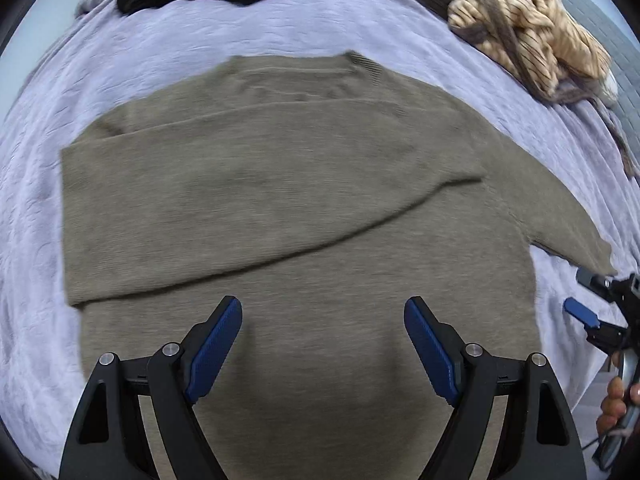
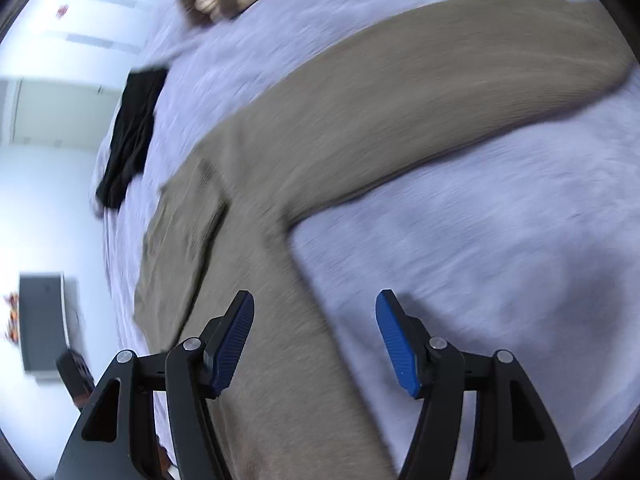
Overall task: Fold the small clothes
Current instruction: 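Move the right gripper to the other sleeve cuff, then grasp the other sleeve cuff with the right gripper and fold it across the body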
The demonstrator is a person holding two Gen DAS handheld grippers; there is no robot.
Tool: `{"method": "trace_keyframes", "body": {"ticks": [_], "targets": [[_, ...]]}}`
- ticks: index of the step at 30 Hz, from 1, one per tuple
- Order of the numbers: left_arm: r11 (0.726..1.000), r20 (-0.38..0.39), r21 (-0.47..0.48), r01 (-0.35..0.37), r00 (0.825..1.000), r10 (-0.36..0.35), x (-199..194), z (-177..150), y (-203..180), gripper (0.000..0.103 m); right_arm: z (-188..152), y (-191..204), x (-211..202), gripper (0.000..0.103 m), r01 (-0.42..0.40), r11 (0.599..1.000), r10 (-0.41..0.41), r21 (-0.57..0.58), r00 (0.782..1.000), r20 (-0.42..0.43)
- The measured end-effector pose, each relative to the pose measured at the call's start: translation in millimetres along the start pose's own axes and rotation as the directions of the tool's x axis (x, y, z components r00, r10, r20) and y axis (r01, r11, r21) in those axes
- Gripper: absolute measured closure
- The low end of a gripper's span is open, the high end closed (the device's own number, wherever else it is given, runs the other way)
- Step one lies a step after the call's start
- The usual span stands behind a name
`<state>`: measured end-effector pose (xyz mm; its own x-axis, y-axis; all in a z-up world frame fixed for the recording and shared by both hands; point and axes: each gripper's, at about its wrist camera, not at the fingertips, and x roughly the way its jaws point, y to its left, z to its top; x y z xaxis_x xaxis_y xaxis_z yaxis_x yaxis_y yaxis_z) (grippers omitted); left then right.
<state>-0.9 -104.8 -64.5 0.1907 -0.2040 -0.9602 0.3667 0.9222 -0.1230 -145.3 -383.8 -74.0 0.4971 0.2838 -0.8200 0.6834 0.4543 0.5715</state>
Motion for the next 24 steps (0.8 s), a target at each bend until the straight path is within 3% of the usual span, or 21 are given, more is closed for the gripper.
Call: {"method": "trace_keyframes", "body": {"ticks": [5,10,22,23,24], "targets": [[0.999,-0.006,0.042,0.021,1.0,-0.021,11,8,-48,0.019,36,-68,-36,0.036,-0.034,0.982,0.007,0.184,0.989,0.146],[0.998,-0.002,0.055,0.038,0.999,-0.037,27,24,-87,0.019,61,-122,-64,0.036,-0.06,0.952,-0.025,0.301,0.962,0.272],[0.992,0.081,0.127,-0.006,0.997,-0.004,74,72,-173,0.019,96,-173,-71,0.037,-0.246,0.872,0.083,0.422,0.926,0.368],[0.991,0.066,0.134,-0.013,0.998,0.004,82,73,-178,0.019,98,-174,-70,0.047,-0.261,0.862,0.094,0.435,0.925,0.368],[0.99,0.045,0.138,-0.017,0.999,0.01,89,72,-180,0.019,102,-175,-69,0.067,-0.285,0.848,0.116,0.447,0.922,0.369]]}}
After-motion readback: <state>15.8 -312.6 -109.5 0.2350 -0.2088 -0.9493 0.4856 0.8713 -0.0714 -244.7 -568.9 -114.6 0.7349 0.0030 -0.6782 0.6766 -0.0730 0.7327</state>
